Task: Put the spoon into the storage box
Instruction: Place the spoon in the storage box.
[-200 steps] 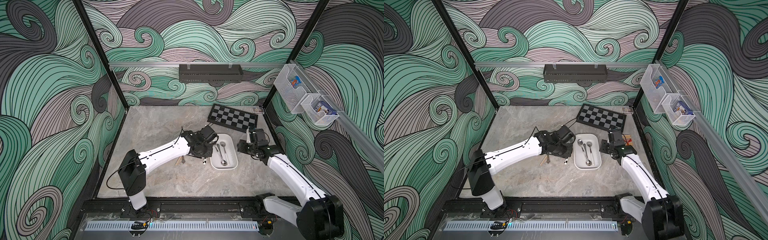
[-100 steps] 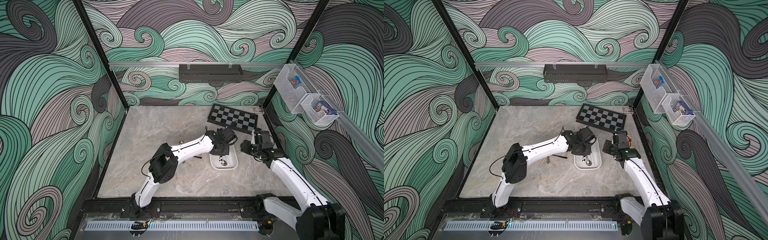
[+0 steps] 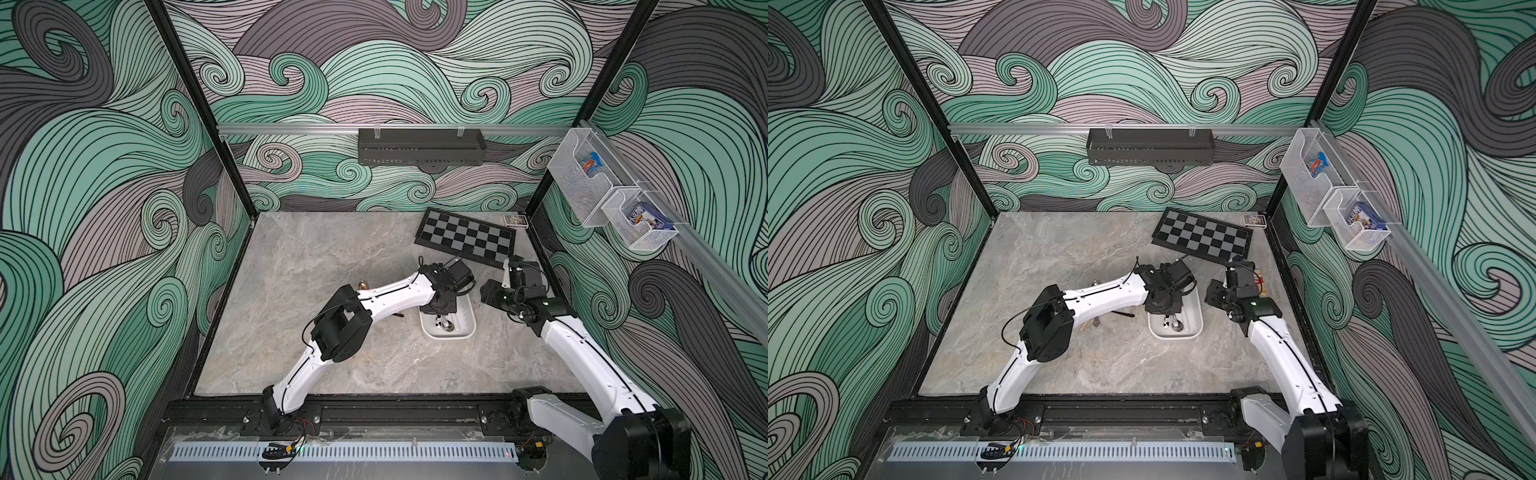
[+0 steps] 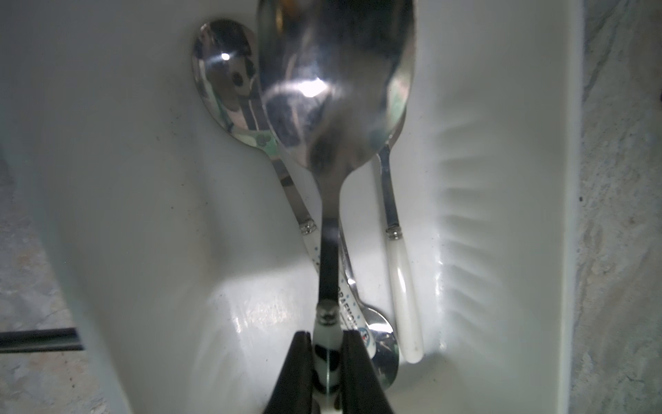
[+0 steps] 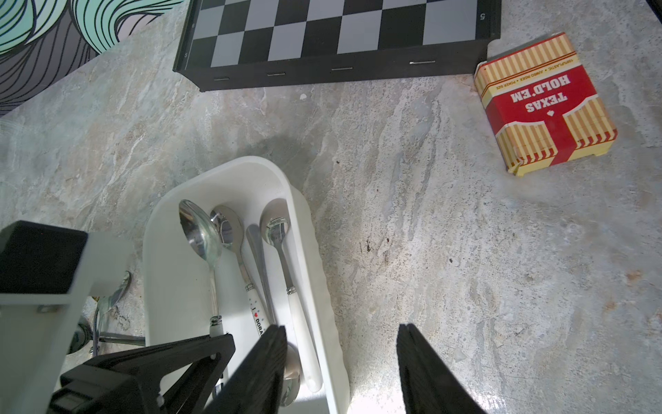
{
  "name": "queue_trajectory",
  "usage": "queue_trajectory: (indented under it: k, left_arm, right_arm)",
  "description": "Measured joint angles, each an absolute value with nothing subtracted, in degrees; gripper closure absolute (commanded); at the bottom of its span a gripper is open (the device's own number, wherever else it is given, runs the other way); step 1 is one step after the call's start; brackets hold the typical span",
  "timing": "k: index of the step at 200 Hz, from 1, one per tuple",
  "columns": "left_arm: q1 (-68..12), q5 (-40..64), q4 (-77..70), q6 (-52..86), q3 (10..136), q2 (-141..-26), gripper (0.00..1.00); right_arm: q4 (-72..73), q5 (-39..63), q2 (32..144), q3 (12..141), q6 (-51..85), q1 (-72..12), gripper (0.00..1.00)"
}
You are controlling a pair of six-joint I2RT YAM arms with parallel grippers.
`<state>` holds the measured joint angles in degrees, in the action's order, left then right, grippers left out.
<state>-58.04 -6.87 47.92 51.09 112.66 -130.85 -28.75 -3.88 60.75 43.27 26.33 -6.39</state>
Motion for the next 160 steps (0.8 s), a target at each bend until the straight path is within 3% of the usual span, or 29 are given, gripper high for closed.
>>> queue_trajectory:
  k: [69, 112, 124, 141, 160]
  left_arm:
    - [-58.22, -6.33, 46.7, 51.07, 109.67, -131.81, 0.64]
    - [-58.7, -7.4, 46.63, 50.17, 109.47, -129.78, 0.62]
    - [-59.02, -8.62, 46.63, 49.6, 108.49, -127.28, 0.61]
    - [-59.51, -11.14, 46.94, 48.66, 105.32, -120.81, 0.49]
    - [-59.55, -16.27, 46.61, 47.13, 100.33, -110.19, 0.46]
  right_arm:
    - [-28.4, -3.05, 60.8, 42.22, 26.3, -6.39, 0.46]
    - [-28.01, -1.96, 60.86, 42.15, 26.11, -6.37, 0.46]
    - [-27.99, -0.97, 60.86, 42.15, 26.04, -6.39, 0.46]
    - [-28.03, 0.8, 61.21, 42.28, 25.85, -6.92, 0.45]
    - [-28.53, 2.5, 63.64, 44.1, 25.34, -10.04, 0.45]
